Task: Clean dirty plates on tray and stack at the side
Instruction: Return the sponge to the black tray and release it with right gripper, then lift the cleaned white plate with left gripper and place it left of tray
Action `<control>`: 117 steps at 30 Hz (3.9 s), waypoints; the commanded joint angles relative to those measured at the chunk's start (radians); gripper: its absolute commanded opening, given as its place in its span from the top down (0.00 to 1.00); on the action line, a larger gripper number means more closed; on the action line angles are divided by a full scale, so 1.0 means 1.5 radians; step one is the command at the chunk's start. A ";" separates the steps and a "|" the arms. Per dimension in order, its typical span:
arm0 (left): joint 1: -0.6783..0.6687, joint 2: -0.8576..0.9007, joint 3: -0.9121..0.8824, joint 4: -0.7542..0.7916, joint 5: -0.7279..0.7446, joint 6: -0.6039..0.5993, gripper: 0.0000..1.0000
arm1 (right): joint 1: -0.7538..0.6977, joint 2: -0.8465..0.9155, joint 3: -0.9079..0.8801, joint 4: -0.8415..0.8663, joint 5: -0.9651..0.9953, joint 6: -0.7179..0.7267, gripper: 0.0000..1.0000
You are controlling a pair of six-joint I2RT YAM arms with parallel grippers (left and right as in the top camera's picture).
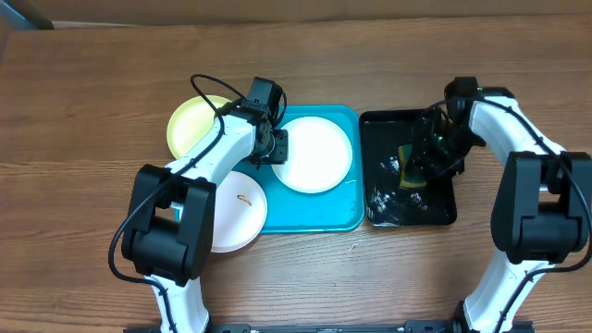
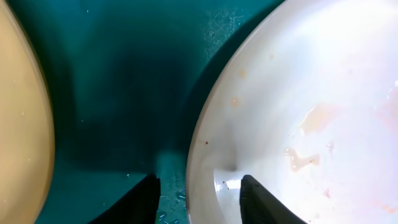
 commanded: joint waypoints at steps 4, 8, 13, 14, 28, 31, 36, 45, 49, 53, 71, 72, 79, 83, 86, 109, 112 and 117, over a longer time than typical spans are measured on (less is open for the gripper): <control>-0.003 0.006 -0.004 0.000 0.010 -0.005 0.55 | -0.024 -0.024 0.173 -0.060 0.004 0.002 0.44; -0.009 0.006 -0.006 0.001 0.010 -0.005 0.55 | -0.047 -0.024 0.243 -0.096 0.004 0.002 0.19; -0.010 0.006 -0.006 0.006 0.010 -0.006 0.55 | -0.066 -0.024 0.249 -0.100 0.007 0.001 0.00; -0.010 0.007 -0.006 0.006 0.010 -0.007 0.56 | -0.067 -0.024 0.249 -0.100 0.007 0.001 0.00; -0.016 -0.002 0.013 -0.008 -0.009 -0.015 0.96 | -0.067 -0.024 0.249 -0.083 0.007 0.001 0.00; -0.010 -0.018 0.062 -0.047 -0.009 -0.015 0.96 | -0.067 -0.024 0.249 -0.083 0.007 0.001 0.00; -0.011 -0.036 0.176 -0.127 -0.010 -0.015 0.96 | -0.067 -0.024 0.249 -0.083 0.007 0.001 0.00; -0.043 -0.038 0.321 -0.225 -0.031 -0.010 0.96 | -0.067 -0.024 0.249 -0.083 0.007 0.001 0.00; -0.089 -0.038 0.329 -0.220 -0.089 -0.015 0.96 | -0.067 -0.024 0.249 -0.083 0.007 0.001 0.00; -0.168 -0.038 0.329 -0.203 -0.208 -0.019 0.96 | -0.067 -0.024 0.249 -0.083 0.007 0.001 0.00; -0.466 -0.038 0.329 -0.107 -0.828 -0.015 0.96 | -0.067 -0.024 0.249 -0.083 0.007 0.001 0.00; -0.467 -0.038 0.329 -0.107 -0.828 -0.016 0.96 | -0.067 -0.024 0.249 -0.083 0.007 0.001 0.00; -0.467 -0.038 0.329 -0.098 -0.829 -0.016 0.96 | -0.067 -0.024 0.249 -0.083 0.007 0.001 0.00; -0.467 -0.038 0.329 -0.084 -0.833 -0.016 0.96 | -0.067 -0.024 0.249 -0.083 0.007 0.001 0.00; -0.469 -0.038 0.329 -0.079 -0.861 -0.018 0.96 | -0.067 -0.024 0.249 -0.083 0.007 0.001 0.00; 0.008 -0.080 0.346 -0.230 -0.065 -0.026 0.96 | -0.067 -0.024 0.249 -0.083 0.007 0.001 0.00; 0.190 -0.080 0.346 -0.288 0.011 -0.026 0.96 | -0.067 -0.024 0.249 -0.083 0.007 0.001 0.00; 0.404 -0.080 0.345 -0.335 0.009 0.002 0.96 | -0.067 -0.024 0.249 -0.083 0.007 0.001 0.00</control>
